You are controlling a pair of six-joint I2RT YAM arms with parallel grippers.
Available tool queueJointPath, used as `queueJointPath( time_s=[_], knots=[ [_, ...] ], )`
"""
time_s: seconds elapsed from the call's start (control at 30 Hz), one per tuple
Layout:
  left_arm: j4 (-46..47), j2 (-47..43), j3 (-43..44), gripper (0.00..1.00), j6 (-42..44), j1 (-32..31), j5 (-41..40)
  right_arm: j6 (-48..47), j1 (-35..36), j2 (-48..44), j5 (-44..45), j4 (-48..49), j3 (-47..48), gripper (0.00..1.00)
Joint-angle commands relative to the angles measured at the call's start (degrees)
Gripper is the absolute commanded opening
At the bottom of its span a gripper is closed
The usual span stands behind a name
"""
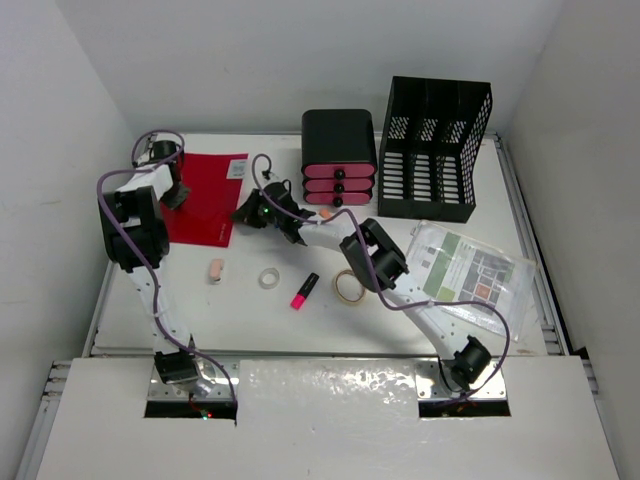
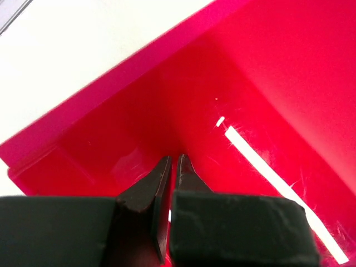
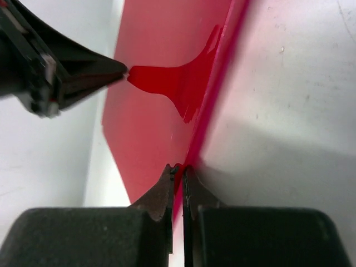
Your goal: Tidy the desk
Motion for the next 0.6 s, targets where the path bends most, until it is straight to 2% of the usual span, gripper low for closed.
queueJointPath(
  time_s=[0.0,0.03,0.17,0.27,0.4,0.57],
  knots=[
    [-2.59,-3.61,3.94,0.00,-0.38,0.59,0.58,-8.57,0.99,-7.86,1.92,-5.04,-1.57,0.00],
    [-3.03,-3.96,6.13,0.00,-0.38,0.95,0.41,-11.20,0.99,-9.10,2.19,-5.76,-2.54,0.00],
    [-4.09,-7.99,10.28,0.18,0.24,2.79,-2.13,-19.47,0.99,-15.17,3.77,-11.20,-7.28,0.00],
    [-2.95,-11.87,10.37,0.27,0.15,4.03,-2.05,-25.89,0.99,-19.21,4.04,-14.27,-7.74,0.00],
    [-2.68,-14.86,10.19,0.30,-0.20,4.12,-1.35,-32.31,0.99,-23.34,3.25,-17.80,-6.85,0.00],
    [-0.40,-16.53,5.72,0.34,-1.34,4.38,0.23,-36.80,0.99,-30.29,4.04,-17.81,-11.94,0.00]
  ],
)
